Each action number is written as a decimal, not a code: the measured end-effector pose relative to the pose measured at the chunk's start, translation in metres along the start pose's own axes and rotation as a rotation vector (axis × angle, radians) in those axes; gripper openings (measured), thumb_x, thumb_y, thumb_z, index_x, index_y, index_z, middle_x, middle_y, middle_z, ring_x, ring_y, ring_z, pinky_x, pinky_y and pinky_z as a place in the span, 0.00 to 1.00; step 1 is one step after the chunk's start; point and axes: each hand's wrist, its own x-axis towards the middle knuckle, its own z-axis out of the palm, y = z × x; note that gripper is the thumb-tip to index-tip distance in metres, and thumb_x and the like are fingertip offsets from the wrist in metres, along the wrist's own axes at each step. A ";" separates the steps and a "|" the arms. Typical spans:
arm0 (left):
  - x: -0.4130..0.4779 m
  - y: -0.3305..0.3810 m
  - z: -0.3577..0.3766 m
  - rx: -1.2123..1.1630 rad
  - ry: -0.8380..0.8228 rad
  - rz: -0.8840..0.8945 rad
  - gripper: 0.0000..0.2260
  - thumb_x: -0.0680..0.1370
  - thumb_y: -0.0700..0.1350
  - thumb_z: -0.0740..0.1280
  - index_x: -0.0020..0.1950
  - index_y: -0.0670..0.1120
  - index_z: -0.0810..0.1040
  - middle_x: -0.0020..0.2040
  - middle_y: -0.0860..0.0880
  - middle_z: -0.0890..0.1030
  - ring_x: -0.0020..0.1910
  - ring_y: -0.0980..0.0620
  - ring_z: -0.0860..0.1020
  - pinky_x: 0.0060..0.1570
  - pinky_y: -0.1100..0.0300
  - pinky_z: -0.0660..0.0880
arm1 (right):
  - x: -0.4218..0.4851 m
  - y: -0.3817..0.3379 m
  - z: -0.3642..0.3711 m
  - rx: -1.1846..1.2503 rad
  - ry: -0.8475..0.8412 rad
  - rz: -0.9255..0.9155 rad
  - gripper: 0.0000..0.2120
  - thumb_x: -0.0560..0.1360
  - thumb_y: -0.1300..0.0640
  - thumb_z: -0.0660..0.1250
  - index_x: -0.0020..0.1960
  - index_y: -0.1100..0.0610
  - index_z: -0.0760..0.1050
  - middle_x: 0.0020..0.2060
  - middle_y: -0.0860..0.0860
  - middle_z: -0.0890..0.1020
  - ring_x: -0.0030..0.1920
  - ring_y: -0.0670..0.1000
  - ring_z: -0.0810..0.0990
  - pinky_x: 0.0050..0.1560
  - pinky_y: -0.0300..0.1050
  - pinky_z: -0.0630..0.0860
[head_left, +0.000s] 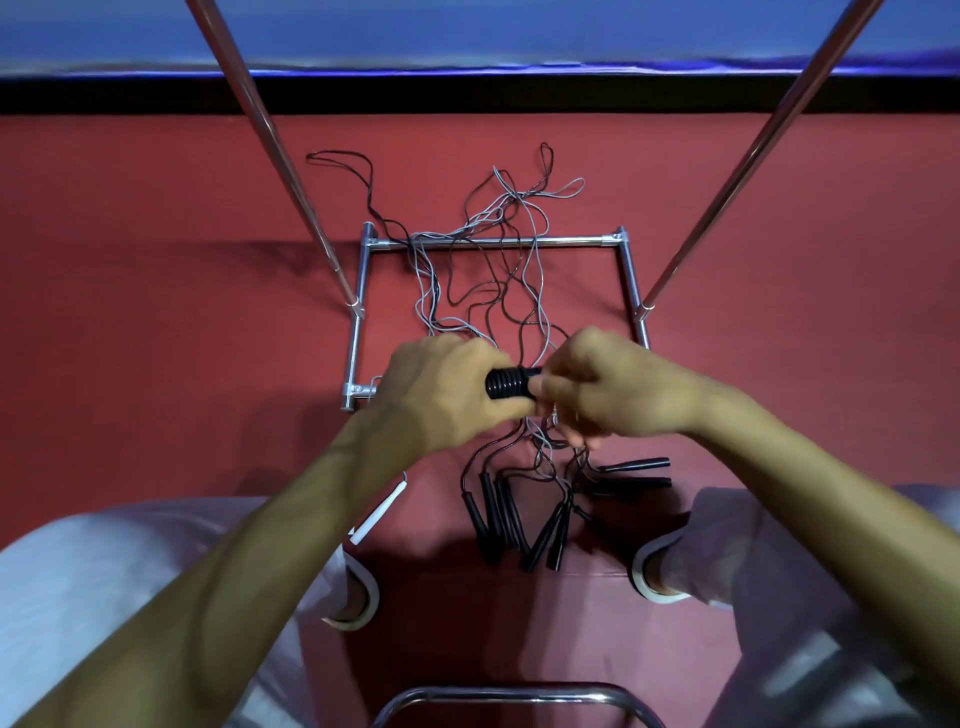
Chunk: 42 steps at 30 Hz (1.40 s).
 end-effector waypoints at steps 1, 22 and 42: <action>0.000 0.002 0.003 0.009 -0.028 -0.009 0.23 0.71 0.74 0.65 0.40 0.55 0.75 0.33 0.53 0.75 0.38 0.46 0.74 0.38 0.56 0.67 | 0.001 0.002 -0.002 -0.176 -0.014 -0.029 0.16 0.84 0.55 0.62 0.41 0.59 0.78 0.27 0.54 0.82 0.26 0.51 0.78 0.32 0.43 0.75; -0.006 -0.005 -0.024 -0.868 -0.631 0.060 0.22 0.80 0.54 0.72 0.30 0.46 0.72 0.27 0.45 0.62 0.26 0.48 0.58 0.30 0.51 0.54 | -0.010 0.016 -0.043 0.121 0.042 -0.349 0.06 0.71 0.58 0.79 0.47 0.58 0.88 0.38 0.54 0.87 0.37 0.57 0.83 0.40 0.55 0.79; -0.009 -0.006 -0.036 -1.126 -0.552 0.164 0.20 0.80 0.58 0.65 0.32 0.50 0.81 0.26 0.47 0.66 0.21 0.53 0.59 0.24 0.60 0.53 | 0.018 0.024 -0.026 0.614 -0.007 -0.280 0.15 0.78 0.55 0.67 0.37 0.62 0.72 0.24 0.50 0.66 0.23 0.45 0.60 0.24 0.35 0.57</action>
